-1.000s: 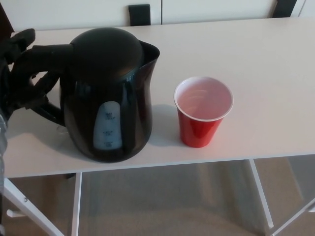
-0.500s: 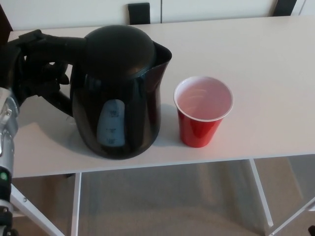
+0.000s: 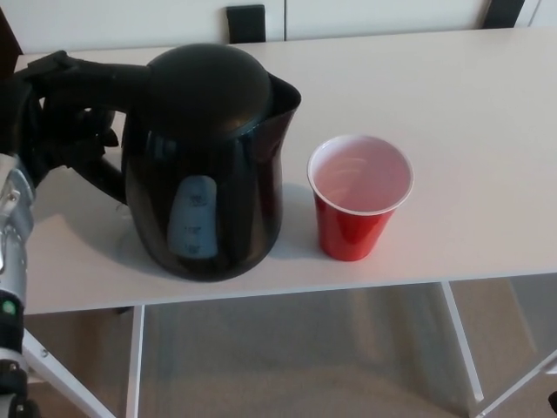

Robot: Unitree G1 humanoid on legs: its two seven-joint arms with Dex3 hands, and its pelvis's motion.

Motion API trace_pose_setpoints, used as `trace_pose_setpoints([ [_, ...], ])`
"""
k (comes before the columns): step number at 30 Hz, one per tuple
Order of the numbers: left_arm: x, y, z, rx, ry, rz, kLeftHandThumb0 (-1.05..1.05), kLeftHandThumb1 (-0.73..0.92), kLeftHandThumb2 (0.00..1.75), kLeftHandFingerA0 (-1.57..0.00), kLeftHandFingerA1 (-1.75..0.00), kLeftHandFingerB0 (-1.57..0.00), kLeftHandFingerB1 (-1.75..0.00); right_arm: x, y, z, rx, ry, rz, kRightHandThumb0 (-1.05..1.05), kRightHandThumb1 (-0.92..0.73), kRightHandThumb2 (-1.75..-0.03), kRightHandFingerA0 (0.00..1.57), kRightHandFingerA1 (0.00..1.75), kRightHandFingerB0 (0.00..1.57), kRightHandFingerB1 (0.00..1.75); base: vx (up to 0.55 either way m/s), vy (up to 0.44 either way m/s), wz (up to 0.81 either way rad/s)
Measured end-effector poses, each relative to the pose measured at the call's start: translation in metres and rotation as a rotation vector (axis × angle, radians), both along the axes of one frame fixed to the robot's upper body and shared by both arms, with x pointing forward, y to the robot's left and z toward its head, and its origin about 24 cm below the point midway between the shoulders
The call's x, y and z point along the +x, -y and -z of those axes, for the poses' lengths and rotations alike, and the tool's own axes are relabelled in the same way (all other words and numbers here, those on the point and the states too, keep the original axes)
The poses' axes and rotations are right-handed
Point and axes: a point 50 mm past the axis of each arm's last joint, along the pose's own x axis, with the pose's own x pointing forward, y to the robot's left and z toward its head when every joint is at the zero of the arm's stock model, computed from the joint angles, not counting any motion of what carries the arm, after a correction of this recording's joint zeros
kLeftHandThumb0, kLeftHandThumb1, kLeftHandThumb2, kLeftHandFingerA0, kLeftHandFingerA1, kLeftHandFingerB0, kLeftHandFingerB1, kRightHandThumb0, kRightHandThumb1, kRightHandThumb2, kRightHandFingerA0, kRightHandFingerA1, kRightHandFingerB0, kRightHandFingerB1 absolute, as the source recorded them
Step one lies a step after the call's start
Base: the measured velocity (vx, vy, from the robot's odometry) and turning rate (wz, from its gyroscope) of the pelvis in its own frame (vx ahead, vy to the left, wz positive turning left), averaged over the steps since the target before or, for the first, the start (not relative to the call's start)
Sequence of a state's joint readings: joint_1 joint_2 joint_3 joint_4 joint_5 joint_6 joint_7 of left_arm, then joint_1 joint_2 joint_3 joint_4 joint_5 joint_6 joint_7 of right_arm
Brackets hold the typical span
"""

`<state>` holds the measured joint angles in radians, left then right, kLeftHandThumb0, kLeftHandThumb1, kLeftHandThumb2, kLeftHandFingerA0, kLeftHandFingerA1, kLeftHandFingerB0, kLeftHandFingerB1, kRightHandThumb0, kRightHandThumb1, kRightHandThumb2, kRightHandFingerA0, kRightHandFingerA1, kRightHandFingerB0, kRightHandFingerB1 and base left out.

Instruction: The robot walk towards a table in front and uses its left hand to pick up the pot from the base and pour water to the cup on the right hand side

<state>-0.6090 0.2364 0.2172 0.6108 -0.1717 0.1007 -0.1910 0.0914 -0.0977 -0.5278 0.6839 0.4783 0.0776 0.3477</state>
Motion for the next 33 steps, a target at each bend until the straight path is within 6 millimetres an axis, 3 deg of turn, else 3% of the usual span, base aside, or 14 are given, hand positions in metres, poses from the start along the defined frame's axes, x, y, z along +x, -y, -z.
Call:
trace_pose_setpoints([
  [3, 0.001, 0.006, -0.010, -0.005, 0.037, 0.009, -0.10, 0.64, 0.92, -0.74, -1.67, -0.75, -1.33, 0.001, 0.000, -0.001, -0.001, -0.001, -0.001, -0.25, -0.38, -0.94, 0.22, 0.62, 0.18, 0.56, 0.00, 0.000, 0.00],
  [4, 0.002, 0.008, -0.012, -0.006, 0.046, 0.012, -0.11, 0.65, 0.90, -0.74, -1.68, -0.74, -1.33, 0.002, 0.000, -0.001, -0.001, -0.001, -0.002, -0.27, -0.50, -0.69, 0.33, 0.73, 0.28, 0.47, 0.00, 0.000, 0.00],
  [12, 0.003, 0.024, -0.030, 0.027, 0.123, 0.036, -0.13, 0.71, 0.84, -0.75, -1.67, -0.75, -1.35, 0.002, 0.000, -0.001, 0.002, -0.015, 0.007, -0.24, -0.52, -0.69, 0.34, 0.70, 0.29, 0.47, 0.00, 0.000, 0.00],
  [16, 0.004, 0.031, -0.036, 0.057, 0.144, 0.041, -0.10, 0.65, 0.95, -0.77, -1.64, -0.77, -1.32, 0.003, -0.001, -0.002, 0.003, -0.020, 0.008, -0.25, -0.49, -0.68, 0.40, 0.76, 0.33, 0.49, 0.00, 0.000, 0.00],
  [20, 0.006, 0.037, -0.042, 0.069, 0.163, 0.046, -0.10, 0.67, 0.91, -0.77, -1.63, -0.78, -1.32, 0.005, -0.001, -0.003, 0.002, -0.021, 0.009, -0.24, -0.49, -0.69, 0.40, 0.79, 0.32, 0.49, 0.00, 0.000, 0.00],
  [28, 0.007, 0.042, -0.046, 0.067, 0.180, 0.037, -0.10, 0.68, 0.88, -0.77, -1.64, -0.78, -1.32, 0.010, -0.002, -0.007, -0.008, -0.013, -0.001, -0.27, -0.53, -0.67, 0.36, 0.74, 0.34, 0.50, 0.00, 0.000, 0.00],
  [33, 0.008, 0.042, -0.049, 0.079, 0.184, 0.028, -0.11, 0.73, 0.81, -0.75, -1.65, -0.77, -1.33, 0.010, -0.002, -0.007, -0.009, -0.016, -0.003, -0.25, -0.52, -0.67, 0.42, 0.78, 0.37, 0.50, 0.00, 0.000, 0.00],
])
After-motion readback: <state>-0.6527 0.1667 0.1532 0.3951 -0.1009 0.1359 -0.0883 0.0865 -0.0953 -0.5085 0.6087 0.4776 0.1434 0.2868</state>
